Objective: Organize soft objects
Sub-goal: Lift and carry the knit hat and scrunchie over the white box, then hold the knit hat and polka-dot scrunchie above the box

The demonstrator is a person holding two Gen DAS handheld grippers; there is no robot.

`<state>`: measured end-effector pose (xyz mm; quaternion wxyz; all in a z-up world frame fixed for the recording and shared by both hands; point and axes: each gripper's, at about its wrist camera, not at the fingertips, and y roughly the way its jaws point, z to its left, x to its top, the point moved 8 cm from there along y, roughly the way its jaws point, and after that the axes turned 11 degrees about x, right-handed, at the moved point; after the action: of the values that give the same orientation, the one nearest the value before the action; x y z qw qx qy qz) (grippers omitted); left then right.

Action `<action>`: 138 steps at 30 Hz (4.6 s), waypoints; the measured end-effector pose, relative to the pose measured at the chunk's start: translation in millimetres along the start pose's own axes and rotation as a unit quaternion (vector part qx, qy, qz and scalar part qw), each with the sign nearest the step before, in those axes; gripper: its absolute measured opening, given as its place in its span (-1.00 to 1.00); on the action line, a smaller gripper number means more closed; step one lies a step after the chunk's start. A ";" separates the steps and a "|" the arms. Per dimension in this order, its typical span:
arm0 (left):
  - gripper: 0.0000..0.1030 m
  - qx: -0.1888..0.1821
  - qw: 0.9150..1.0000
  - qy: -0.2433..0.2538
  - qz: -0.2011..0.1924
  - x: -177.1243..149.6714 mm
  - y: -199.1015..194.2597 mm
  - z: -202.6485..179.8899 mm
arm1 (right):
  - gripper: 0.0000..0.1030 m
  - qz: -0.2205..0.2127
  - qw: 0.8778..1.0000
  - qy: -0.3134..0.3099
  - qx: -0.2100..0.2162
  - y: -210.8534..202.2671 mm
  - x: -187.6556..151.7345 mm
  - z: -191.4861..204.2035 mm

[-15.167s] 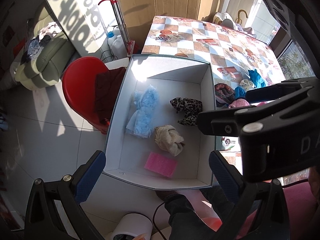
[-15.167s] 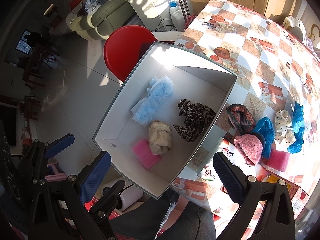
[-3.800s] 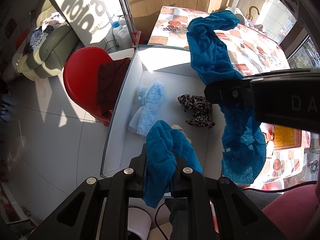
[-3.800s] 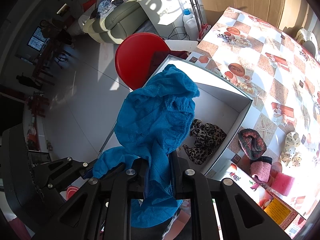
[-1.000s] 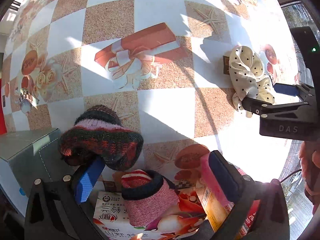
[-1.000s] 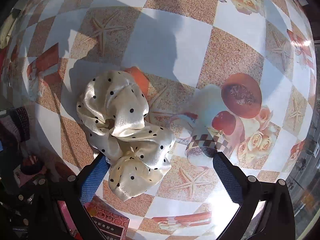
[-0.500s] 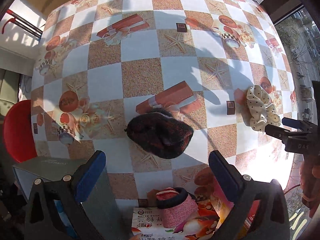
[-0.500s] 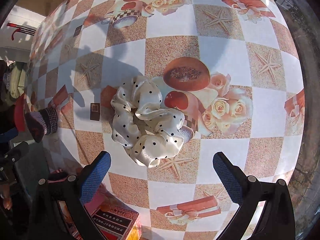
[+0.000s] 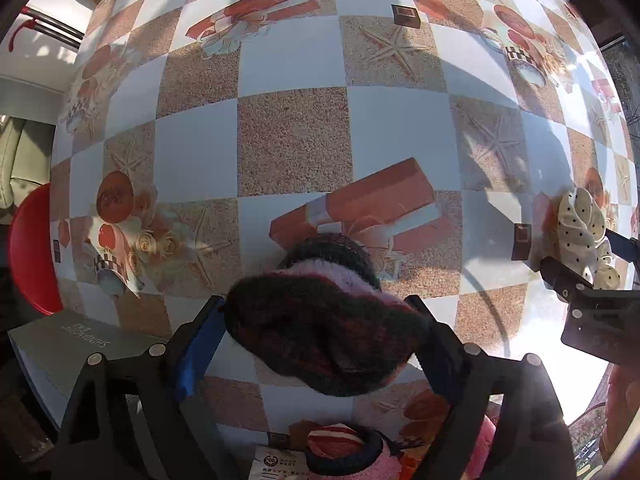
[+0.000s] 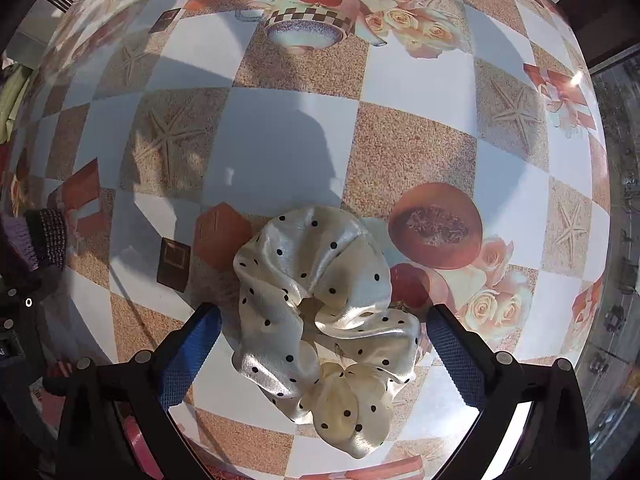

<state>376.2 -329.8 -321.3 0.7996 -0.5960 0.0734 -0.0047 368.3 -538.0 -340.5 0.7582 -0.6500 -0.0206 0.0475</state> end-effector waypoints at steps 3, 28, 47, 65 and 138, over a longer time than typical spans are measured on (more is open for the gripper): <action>0.36 0.002 1.000 0.004 0.000 1.2 3.5 -3.1 | 1.00 -0.010 1.000 0.001 -0.001 -1.4 -2.0 0.9; -0.22 -0.044 0.985 0.031 -0.162 -97.2 -133.7 17.1 | -0.48 -0.082 0.988 -0.002 0.130 -140.1 -44.2 56.6; -0.23 -0.036 0.973 -0.102 -0.202 -256.5 -141.8 197.5 | -0.48 -0.089 0.960 -0.168 0.206 -182.3 -132.9 321.7; -0.23 0.005 0.959 -0.211 -0.189 -330.5 -111.6 263.5 | -0.48 -0.025 0.937 -0.297 0.181 -134.8 -171.8 463.3; -0.22 0.044 0.952 -0.225 -0.204 -331.4 -114.3 271.8 | -0.48 0.037 0.929 -0.342 0.133 -110.3 -178.6 484.0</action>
<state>90.9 -72.5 -99.5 0.8028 -0.5483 -0.2314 -0.0364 150.7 -96.2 -151.6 0.7822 -0.4878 -0.2486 0.2973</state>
